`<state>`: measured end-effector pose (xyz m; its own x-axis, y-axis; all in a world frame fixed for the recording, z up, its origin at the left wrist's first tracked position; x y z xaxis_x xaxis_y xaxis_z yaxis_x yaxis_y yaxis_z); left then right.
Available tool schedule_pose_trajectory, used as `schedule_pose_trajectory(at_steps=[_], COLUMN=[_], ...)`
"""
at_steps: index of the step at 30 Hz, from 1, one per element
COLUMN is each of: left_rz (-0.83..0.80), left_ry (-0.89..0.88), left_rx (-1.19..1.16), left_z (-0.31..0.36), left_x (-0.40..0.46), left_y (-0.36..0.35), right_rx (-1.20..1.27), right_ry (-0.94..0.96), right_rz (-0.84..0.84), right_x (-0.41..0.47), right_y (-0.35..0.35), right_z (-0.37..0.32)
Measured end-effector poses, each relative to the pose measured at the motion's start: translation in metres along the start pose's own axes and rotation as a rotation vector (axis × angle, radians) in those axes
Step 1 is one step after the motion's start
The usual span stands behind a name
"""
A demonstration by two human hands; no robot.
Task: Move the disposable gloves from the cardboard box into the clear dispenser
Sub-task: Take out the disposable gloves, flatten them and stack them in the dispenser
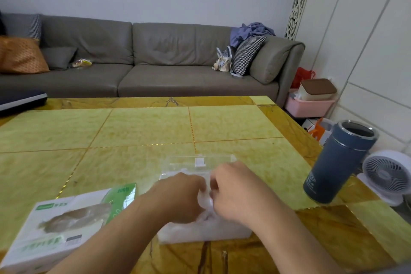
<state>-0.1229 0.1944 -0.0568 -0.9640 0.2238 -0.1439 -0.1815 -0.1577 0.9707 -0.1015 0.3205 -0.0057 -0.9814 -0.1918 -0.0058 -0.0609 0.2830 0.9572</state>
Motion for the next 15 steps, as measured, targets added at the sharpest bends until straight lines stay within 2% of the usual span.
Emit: schedule_pose_trajectory(at_steps=[2,7,10,12,15], left_rz=[-0.030,-0.152,-0.156,-0.039,0.278], left_ry=[-0.018,-0.077,-0.085,-0.086,-0.110], left_rx=[-0.015,-0.034,-0.016,-0.018,-0.061], left_z=[-0.003,-0.011,-0.022,-0.021,0.003], left_x=[0.000,-0.005,-0.012,-0.018,-0.029], left_y=[0.000,0.010,0.025,0.041,0.061], right_rx=[-0.099,-0.151,-0.196,-0.242,-0.278], right_ry=[-0.020,-0.016,-0.008,0.006,0.019], right_rz=[-0.097,-0.134,-0.200,-0.286,-0.415], right_x=[0.004,0.012,0.018,0.022,0.029], right_y=[-0.014,-0.027,-0.031,-0.033,-0.038], right_z=[0.008,0.017,0.014,0.011,0.004])
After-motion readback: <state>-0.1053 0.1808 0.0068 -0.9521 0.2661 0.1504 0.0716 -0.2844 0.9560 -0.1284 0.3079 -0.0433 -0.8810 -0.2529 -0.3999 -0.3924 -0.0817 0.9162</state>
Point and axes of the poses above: each hand's wrist, its own x-axis towards the middle knuckle, its own y-axis out of the back of the hand, z = x × y, the point moved 5 cm from there along x, towards the middle knuckle, and after that the axes turned 9 degrees about z, right-handed, at the moved point
